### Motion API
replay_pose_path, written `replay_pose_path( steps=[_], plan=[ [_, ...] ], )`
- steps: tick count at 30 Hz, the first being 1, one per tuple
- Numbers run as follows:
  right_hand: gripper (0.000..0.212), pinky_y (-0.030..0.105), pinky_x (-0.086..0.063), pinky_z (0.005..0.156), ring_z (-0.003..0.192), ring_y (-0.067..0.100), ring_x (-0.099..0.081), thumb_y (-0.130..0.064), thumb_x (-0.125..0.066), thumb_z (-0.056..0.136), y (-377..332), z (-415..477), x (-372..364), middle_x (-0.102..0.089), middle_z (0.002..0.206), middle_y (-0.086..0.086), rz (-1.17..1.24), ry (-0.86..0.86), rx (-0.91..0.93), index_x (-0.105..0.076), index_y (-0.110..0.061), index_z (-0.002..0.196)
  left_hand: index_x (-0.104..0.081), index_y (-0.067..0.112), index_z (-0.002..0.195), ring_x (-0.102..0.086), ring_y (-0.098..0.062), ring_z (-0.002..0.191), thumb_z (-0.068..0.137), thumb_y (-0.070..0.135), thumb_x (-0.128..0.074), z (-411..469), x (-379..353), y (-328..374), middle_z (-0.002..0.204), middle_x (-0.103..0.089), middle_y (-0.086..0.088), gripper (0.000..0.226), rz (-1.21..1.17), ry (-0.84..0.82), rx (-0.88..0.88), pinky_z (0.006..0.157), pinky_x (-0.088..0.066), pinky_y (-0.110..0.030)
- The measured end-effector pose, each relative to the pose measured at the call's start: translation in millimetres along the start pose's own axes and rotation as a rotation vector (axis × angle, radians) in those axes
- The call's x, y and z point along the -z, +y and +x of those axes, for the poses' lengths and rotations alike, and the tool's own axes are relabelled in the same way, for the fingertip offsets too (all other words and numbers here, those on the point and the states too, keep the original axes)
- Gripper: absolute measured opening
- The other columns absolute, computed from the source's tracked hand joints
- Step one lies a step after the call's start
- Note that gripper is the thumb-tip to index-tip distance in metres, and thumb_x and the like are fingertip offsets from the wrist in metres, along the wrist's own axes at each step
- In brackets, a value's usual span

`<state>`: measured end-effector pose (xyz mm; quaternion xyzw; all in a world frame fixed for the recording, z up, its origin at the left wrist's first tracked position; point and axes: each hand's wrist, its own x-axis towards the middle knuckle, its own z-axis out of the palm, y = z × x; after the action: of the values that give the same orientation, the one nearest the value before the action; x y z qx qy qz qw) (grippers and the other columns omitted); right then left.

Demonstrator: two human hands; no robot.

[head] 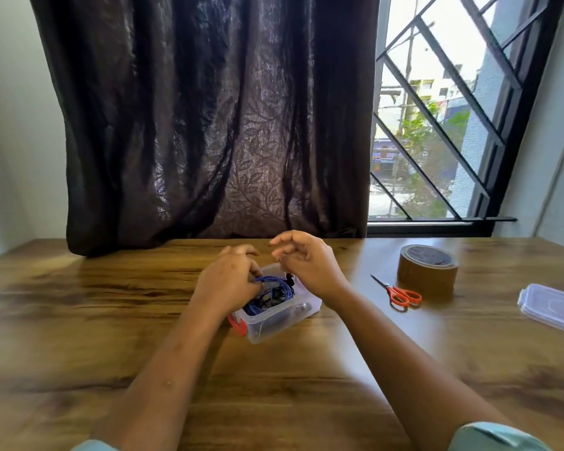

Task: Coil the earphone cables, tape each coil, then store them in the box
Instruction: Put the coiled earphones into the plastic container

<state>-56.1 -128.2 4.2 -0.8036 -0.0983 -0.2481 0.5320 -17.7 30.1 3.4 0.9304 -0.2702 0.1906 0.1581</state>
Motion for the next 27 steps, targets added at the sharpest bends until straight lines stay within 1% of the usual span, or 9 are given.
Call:
replay_pose_path(
  steps=[2,7,9,12,15,19,22,24,27],
  plan=[
    [0.02,0.016,-0.054,0.072,0.076,0.004,-0.066,-0.001,-0.065,0.086,1,0,0,-0.072,0.085,0.002,-0.061,-0.021,0.025,-0.069,-0.017,0.097,-0.07,0.026,0.097,-0.04,-0.008,0.118,0.081,0.031,-0.067,1,-3,-2,0.131,-0.048,0.013,0.017,-0.002,0.015,-0.01,0.091,-0.044,-0.029],
    [0.019,0.015,-0.054,0.075,0.08,0.001,-0.067,-0.001,-0.068,0.083,3,1,0,-0.071,0.084,-0.003,-0.076,-0.074,0.05,-0.068,-0.012,0.098,-0.07,0.014,0.099,-0.039,-0.016,0.118,0.088,0.029,-0.06,6,-12,-8,0.124,-0.045,0.002,0.021,-0.218,-0.159,0.049,0.1,-0.038,-0.036],
    [0.02,0.018,-0.055,0.077,0.082,0.003,-0.068,0.0,-0.07,0.081,2,1,2,-0.071,0.085,-0.002,-0.057,-0.112,0.048,-0.067,-0.012,0.097,-0.07,0.012,0.101,-0.037,-0.017,0.12,0.09,0.028,-0.058,7,-12,-10,0.125,-0.044,0.001,0.023,-0.296,-0.172,0.052,0.102,-0.035,-0.035],
    [0.024,0.02,-0.056,0.077,0.084,0.008,-0.07,0.002,-0.073,0.077,0,0,1,-0.072,0.088,0.003,-0.029,-0.176,0.05,-0.066,-0.011,0.096,-0.071,0.016,0.097,-0.035,-0.015,0.12,0.088,0.029,-0.061,7,-12,-10,0.122,-0.041,0.007,0.019,-0.336,-0.183,0.039,0.103,-0.033,-0.033],
    [0.024,0.017,-0.055,0.076,0.081,0.003,-0.068,0.003,-0.074,0.076,0,-1,-3,-0.071,0.087,-0.001,-0.059,-0.217,0.068,-0.067,-0.01,0.095,-0.069,0.024,0.09,-0.041,-0.016,0.119,0.083,0.024,-0.068,9,-13,-12,0.118,-0.041,0.01,0.007,-0.435,-0.227,0.058,0.103,-0.038,-0.038],
    [0.026,0.019,-0.055,0.078,0.084,0.006,-0.069,0.005,-0.073,0.073,0,0,-3,-0.071,0.089,-0.001,-0.114,-0.233,0.097,-0.068,-0.009,0.095,-0.066,0.029,0.08,-0.047,-0.018,0.117,0.08,0.011,-0.07,9,-10,-11,0.117,-0.044,0.007,0.019,-0.619,-0.239,0.108,0.102,-0.042,-0.039],
    [0.029,0.022,-0.056,0.083,0.089,0.007,-0.069,0.003,-0.075,0.072,0,0,-2,-0.07,0.093,-0.002,-0.15,-0.238,0.138,-0.066,-0.011,0.096,-0.067,0.022,0.084,-0.052,-0.017,0.113,0.083,0.006,-0.066,7,-7,-9,0.118,-0.046,0.007,0.017,-0.776,-0.247,0.154,0.099,-0.046,-0.038],
    [0.029,0.022,-0.055,0.084,0.09,0.007,-0.067,0.001,-0.075,0.072,1,0,-4,-0.069,0.095,-0.002,-0.195,-0.237,0.189,-0.066,-0.011,0.096,-0.07,0.012,0.093,-0.055,-0.019,0.112,0.085,0.003,-0.063,6,-5,-8,0.122,-0.05,0.0,0.014,-0.861,-0.279,0.167,0.097,-0.048,-0.036],
    [0.029,0.022,-0.055,0.083,0.09,0.006,-0.066,0.004,-0.074,0.072,5,0,-6,-0.068,0.094,-0.002,-0.239,-0.206,0.236,-0.066,-0.009,0.096,-0.07,0.002,0.1,-0.059,-0.019,0.105,0.086,-0.003,-0.056,6,0,-6,0.118,-0.058,-0.006,0.019,-0.941,-0.312,0.173,0.083,-0.051,-0.023]
  ],
)
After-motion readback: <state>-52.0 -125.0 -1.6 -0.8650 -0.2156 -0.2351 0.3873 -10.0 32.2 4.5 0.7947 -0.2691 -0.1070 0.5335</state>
